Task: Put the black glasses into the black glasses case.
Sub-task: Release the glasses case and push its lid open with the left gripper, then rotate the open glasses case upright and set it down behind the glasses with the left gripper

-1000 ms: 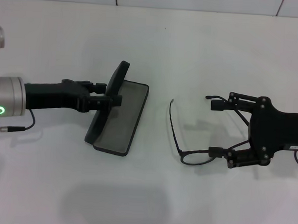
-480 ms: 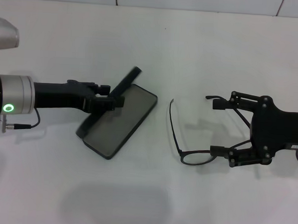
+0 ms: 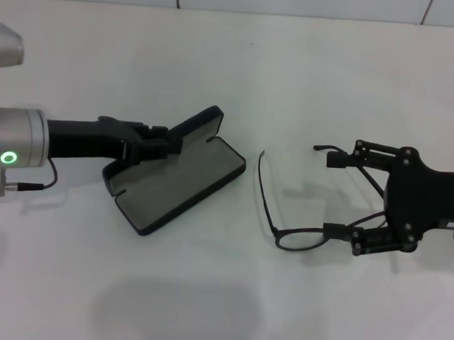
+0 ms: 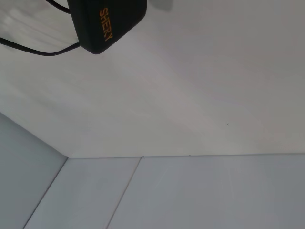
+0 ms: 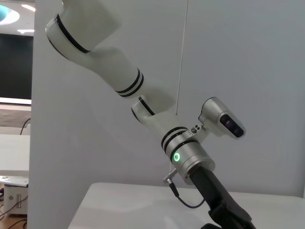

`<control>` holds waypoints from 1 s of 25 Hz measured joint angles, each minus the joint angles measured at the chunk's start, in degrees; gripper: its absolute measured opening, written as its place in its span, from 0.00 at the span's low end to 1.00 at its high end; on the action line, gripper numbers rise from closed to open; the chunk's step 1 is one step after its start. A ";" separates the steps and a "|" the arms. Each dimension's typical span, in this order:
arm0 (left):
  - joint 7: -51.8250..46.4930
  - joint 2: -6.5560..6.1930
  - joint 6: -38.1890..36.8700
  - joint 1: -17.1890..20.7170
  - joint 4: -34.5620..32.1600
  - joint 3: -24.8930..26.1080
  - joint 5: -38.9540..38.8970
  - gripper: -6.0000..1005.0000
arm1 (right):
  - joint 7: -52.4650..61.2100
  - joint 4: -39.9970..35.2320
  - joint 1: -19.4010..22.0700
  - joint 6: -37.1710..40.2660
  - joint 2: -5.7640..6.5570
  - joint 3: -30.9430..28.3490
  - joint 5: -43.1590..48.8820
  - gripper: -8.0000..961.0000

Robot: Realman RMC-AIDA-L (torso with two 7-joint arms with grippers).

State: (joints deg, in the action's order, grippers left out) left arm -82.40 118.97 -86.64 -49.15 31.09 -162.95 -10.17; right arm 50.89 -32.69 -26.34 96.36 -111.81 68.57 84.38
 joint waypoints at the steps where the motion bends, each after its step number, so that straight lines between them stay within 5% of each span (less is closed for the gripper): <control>1: 0.15 -0.03 0.03 -0.05 0.05 0.00 -0.04 0.44 | -0.01 0.00 0.05 0.01 0.02 0.00 0.00 0.91; 12: 2.03 -0.09 0.85 -2.04 0.19 0.00 -0.02 0.35 | -0.93 0.00 1.02 0.06 -0.17 -0.02 -0.01 0.91; 17: 3.11 -0.41 0.86 -3.74 0.20 0.00 0.09 0.22 | -2.15 0.00 1.51 0.06 -0.29 -0.02 -0.01 0.91; 25: 13.84 -0.16 0.86 -8.59 -0.27 0.00 0.01 0.22 | -2.29 0.00 1.98 0.14 -0.42 0.01 -0.01 0.91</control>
State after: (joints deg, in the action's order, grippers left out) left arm -68.56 118.80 -85.77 -57.73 30.83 -162.95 -10.16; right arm 48.60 -32.69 -24.36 96.50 -112.23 68.59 84.37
